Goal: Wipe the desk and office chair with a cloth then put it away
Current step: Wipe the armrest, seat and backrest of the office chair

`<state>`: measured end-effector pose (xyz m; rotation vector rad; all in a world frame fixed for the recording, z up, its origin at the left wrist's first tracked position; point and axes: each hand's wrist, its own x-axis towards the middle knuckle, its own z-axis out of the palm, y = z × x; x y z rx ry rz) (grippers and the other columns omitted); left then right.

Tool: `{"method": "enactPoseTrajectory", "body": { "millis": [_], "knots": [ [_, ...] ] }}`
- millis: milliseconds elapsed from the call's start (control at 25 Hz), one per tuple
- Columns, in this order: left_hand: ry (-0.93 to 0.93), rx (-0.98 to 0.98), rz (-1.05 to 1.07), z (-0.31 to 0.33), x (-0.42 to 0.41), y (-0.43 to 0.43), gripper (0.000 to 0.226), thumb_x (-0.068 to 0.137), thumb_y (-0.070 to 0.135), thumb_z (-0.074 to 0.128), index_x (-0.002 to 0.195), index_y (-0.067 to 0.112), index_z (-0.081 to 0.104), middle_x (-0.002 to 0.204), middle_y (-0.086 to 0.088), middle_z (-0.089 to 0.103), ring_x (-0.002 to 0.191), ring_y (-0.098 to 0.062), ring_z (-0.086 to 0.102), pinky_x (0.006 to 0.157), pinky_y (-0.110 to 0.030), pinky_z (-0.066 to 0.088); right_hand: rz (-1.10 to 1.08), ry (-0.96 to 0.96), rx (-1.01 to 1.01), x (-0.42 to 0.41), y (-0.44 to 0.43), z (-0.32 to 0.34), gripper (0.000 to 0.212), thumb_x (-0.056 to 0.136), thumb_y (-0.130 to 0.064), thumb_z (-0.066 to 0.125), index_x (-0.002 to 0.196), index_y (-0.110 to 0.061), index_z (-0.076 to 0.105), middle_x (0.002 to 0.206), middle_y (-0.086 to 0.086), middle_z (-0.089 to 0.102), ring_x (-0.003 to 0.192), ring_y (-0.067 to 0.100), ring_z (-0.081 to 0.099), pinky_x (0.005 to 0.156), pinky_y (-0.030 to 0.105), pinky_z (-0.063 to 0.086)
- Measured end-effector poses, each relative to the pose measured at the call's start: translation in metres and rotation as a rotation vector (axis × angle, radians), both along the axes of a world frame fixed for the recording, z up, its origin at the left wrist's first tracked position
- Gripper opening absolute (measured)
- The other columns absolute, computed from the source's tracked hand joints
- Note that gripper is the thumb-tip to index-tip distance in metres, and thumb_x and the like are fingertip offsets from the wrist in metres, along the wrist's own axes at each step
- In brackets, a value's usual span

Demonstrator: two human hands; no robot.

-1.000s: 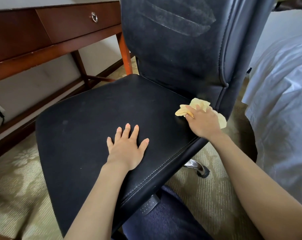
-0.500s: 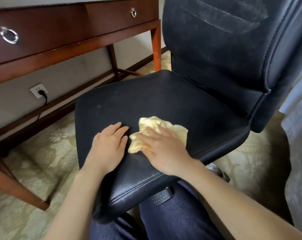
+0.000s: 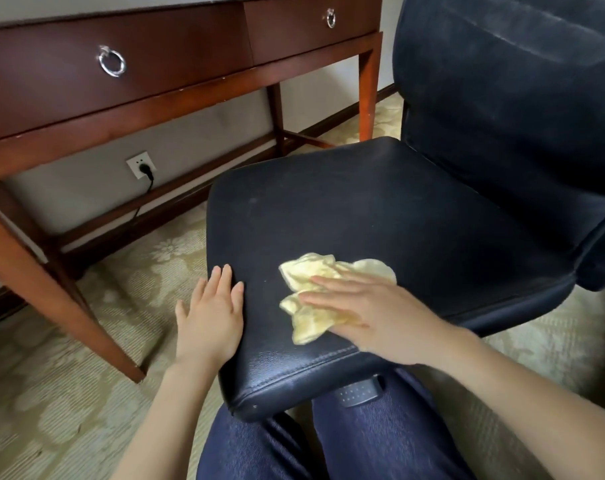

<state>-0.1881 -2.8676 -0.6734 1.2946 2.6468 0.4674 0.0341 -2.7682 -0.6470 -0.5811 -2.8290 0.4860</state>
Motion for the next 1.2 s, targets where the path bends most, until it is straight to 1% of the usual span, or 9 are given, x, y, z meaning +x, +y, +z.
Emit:
{"method": "enactPoseTrajectory", "body": {
  "millis": [120, 320, 440, 600, 640, 720, 800, 960, 1200],
  "knots": [
    [-0.042, 0.044, 0.007, 0.0, 0.007, -0.002, 0.05, 0.102, 0.037, 0.018, 0.151, 0.025, 0.019, 0.159, 0.004, 0.016, 0.144, -0.017, 0.019, 0.114, -0.052, 0.013, -0.092, -0.048, -0.058, -0.002, 0.033, 0.004, 0.042, 0.096, -0.048, 0.037, 0.138, -0.052, 0.035, 0.153, -0.022, 0.022, 0.143, -0.001, 0.01, 0.114, 0.023, 0.008],
    [-0.088, 0.08, 0.018, -0.001, 0.018, -0.007, 0.05, 0.103, 0.035, 0.018, 0.151, 0.024, 0.017, 0.159, 0.003, 0.013, 0.144, -0.018, 0.018, 0.115, -0.048, 0.016, -0.164, -0.182, 0.099, -0.058, 0.089, 0.008, 0.042, 0.102, -0.04, 0.03, 0.143, -0.042, 0.033, 0.154, -0.012, 0.028, 0.142, 0.019, 0.021, 0.108, 0.035, 0.019],
    [-0.072, 0.067, 0.017, -0.001, 0.023, -0.008, 0.051, 0.103, 0.035, 0.018, 0.152, 0.022, 0.015, 0.159, 0.001, 0.012, 0.144, -0.019, 0.019, 0.113, -0.047, 0.021, -0.196, -0.249, 0.047, -0.108, 0.108, 0.012, 0.044, 0.103, -0.041, 0.026, 0.147, -0.038, 0.028, 0.156, -0.004, 0.025, 0.143, 0.027, 0.019, 0.112, 0.041, 0.019],
    [-0.028, 0.039, 0.012, -0.002, 0.022, -0.009, 0.051, 0.103, 0.037, 0.017, 0.152, 0.023, 0.012, 0.16, 0.002, 0.009, 0.145, -0.017, 0.016, 0.112, -0.046, 0.023, -0.294, -0.209, 0.039, -0.169, 0.117, 0.023, 0.035, 0.097, -0.047, 0.032, 0.128, -0.044, 0.047, 0.128, -0.003, 0.052, 0.103, 0.023, 0.056, 0.073, 0.035, 0.049],
    [-0.022, 0.031, 0.008, -0.001, 0.02, -0.008, 0.052, 0.102, 0.037, 0.016, 0.152, 0.022, 0.011, 0.16, 0.002, 0.009, 0.145, -0.018, 0.016, 0.112, -0.046, 0.024, -0.306, -0.212, 0.062, -0.184, 0.117, 0.022, 0.034, 0.096, -0.044, 0.033, 0.126, -0.043, 0.049, 0.127, -0.002, 0.053, 0.102, 0.023, 0.056, 0.073, 0.035, 0.049],
    [0.0, 0.018, 0.001, -0.002, 0.018, -0.008, 0.052, 0.102, 0.037, 0.015, 0.152, 0.021, 0.011, 0.16, 0.001, 0.008, 0.145, -0.019, 0.016, 0.112, -0.045, 0.024, -0.259, -0.245, 0.071, -0.208, 0.116, 0.018, 0.04, 0.099, -0.039, 0.032, 0.137, -0.04, 0.043, 0.142, -0.001, 0.044, 0.124, 0.026, 0.046, 0.098, 0.041, 0.041],
    [0.005, 0.019, -0.012, -0.003, 0.016, -0.008, 0.052, 0.103, 0.035, 0.015, 0.152, 0.02, 0.011, 0.16, -0.001, 0.009, 0.145, -0.02, 0.015, 0.113, -0.043, 0.022, -0.124, -0.262, 0.085, -0.214, 0.106, 0.016, 0.04, 0.101, -0.04, 0.03, 0.138, -0.039, 0.044, 0.148, -0.004, 0.039, 0.136, 0.025, 0.034, 0.11, 0.042, 0.03],
    [-0.008, 0.07, -0.055, -0.004, 0.011, -0.008, 0.05, 0.103, 0.031, 0.017, 0.151, 0.017, 0.017, 0.159, -0.002, 0.013, 0.144, -0.023, 0.019, 0.113, -0.041, 0.023, 0.209, -0.187, 0.147, -0.172, 0.074, 0.006, 0.037, 0.101, -0.04, 0.036, 0.135, -0.038, 0.049, 0.147, -0.011, 0.041, 0.139, 0.018, 0.028, 0.116, 0.037, 0.015],
    [-0.071, 0.129, -0.108, -0.009, 0.003, -0.012, 0.049, 0.103, 0.027, 0.018, 0.152, 0.022, 0.015, 0.159, 0.0, 0.01, 0.146, -0.017, 0.011, 0.116, -0.038, 0.018, 0.304, 0.046, 0.106, -0.083, 0.022, -0.003, 0.045, 0.096, -0.034, 0.052, 0.14, -0.026, 0.045, 0.147, -0.003, 0.042, 0.136, 0.018, 0.037, 0.115, 0.026, 0.008]
  ]
}}
